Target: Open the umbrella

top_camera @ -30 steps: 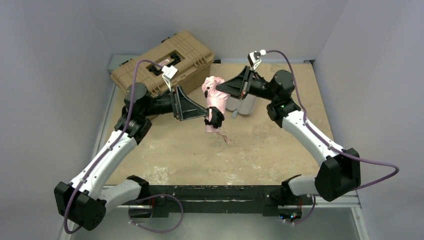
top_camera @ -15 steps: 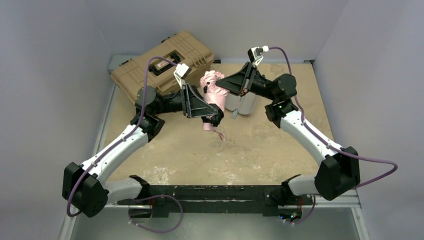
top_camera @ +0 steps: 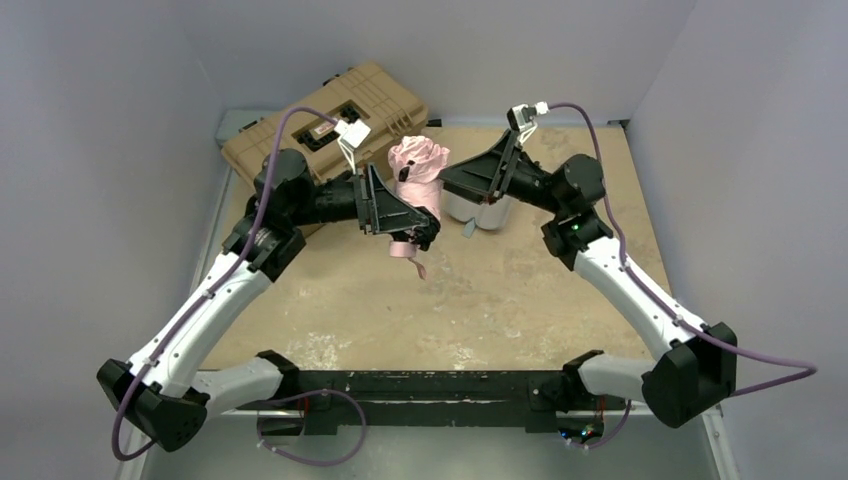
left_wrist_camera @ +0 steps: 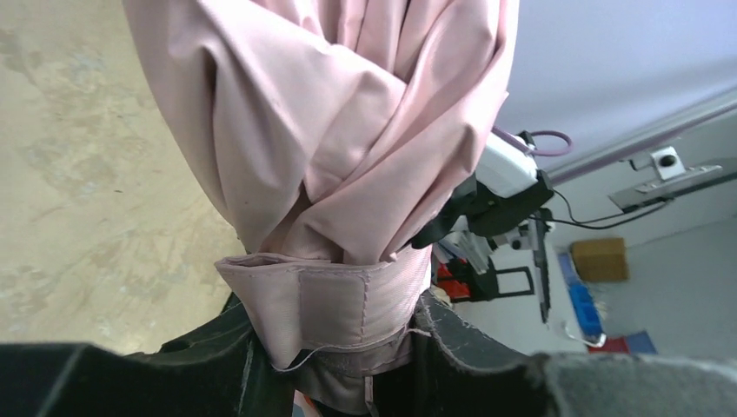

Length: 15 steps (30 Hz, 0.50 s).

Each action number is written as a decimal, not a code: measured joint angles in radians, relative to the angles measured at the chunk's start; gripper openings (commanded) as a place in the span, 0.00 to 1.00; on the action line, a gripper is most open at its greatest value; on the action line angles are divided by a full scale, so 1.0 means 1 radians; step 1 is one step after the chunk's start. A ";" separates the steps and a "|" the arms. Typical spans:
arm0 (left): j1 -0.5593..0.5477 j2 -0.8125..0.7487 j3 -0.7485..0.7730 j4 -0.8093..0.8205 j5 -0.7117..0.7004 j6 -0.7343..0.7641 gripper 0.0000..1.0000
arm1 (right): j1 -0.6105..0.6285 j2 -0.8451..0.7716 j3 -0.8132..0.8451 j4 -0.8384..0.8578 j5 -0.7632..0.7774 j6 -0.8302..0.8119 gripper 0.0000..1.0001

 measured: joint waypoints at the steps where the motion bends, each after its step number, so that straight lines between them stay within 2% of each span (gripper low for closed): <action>1: 0.003 -0.005 0.026 -0.058 -0.017 0.036 0.00 | 0.000 -0.013 0.004 -0.054 0.002 -0.034 0.81; 6: 0.002 -0.008 0.160 -0.375 -0.129 0.244 0.00 | 0.000 -0.049 0.084 -0.380 0.040 -0.225 0.84; 7: 0.002 -0.008 0.178 -0.423 -0.153 0.275 0.00 | 0.001 -0.052 0.112 -0.457 0.061 -0.268 0.89; 9: 0.002 -0.006 0.215 -0.524 -0.212 0.349 0.00 | 0.002 -0.054 0.157 -0.571 0.095 -0.332 0.92; 15: 0.000 0.019 0.256 -0.689 -0.304 0.471 0.00 | 0.066 -0.048 0.271 -0.787 0.193 -0.463 0.95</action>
